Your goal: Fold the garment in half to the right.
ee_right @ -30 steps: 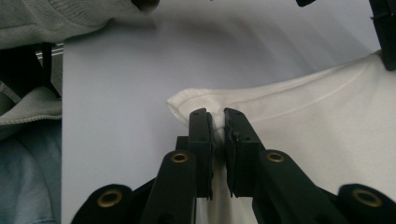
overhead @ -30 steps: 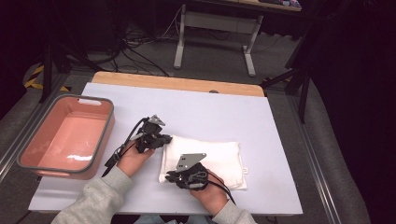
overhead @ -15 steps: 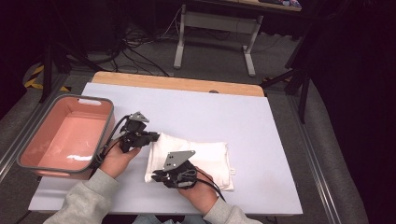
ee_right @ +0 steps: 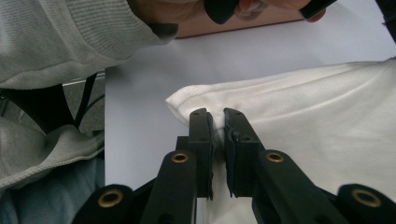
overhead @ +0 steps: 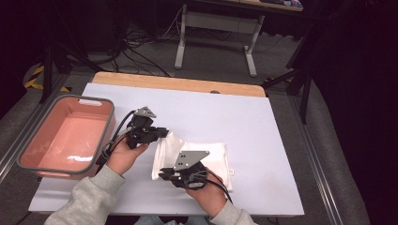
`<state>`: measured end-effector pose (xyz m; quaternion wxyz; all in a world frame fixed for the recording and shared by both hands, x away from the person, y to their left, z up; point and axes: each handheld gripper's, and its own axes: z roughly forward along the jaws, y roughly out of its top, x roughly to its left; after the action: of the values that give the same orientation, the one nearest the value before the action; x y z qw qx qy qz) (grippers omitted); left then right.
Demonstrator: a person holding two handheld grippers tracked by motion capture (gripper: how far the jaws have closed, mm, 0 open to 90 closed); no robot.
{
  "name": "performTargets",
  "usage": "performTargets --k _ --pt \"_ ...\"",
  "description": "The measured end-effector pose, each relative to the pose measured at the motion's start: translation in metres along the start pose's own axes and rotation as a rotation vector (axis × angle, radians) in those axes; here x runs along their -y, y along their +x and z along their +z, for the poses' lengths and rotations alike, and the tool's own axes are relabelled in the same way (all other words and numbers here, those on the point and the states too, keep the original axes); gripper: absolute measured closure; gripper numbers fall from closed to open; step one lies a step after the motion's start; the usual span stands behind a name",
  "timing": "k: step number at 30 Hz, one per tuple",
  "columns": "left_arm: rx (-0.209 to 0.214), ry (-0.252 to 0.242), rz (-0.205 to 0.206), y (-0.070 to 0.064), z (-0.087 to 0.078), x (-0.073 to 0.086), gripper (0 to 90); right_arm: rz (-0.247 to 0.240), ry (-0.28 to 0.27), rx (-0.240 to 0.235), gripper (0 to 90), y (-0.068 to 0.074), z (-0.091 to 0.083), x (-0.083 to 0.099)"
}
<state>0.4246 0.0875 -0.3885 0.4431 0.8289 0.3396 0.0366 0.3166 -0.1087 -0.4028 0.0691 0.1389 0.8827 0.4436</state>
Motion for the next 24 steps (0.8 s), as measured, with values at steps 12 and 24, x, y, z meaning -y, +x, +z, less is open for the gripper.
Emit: performTargets --k 12,24 --pt "0.064 -0.035 0.025 -0.021 0.023 -0.023 82.7 0.036 -0.034 0.095 82.6 0.000 -0.047 0.012" --pt "0.133 -0.045 0.001 -0.035 0.055 -0.034 82.8 0.093 -0.043 0.142 82.7 -0.005 -0.076 0.036"
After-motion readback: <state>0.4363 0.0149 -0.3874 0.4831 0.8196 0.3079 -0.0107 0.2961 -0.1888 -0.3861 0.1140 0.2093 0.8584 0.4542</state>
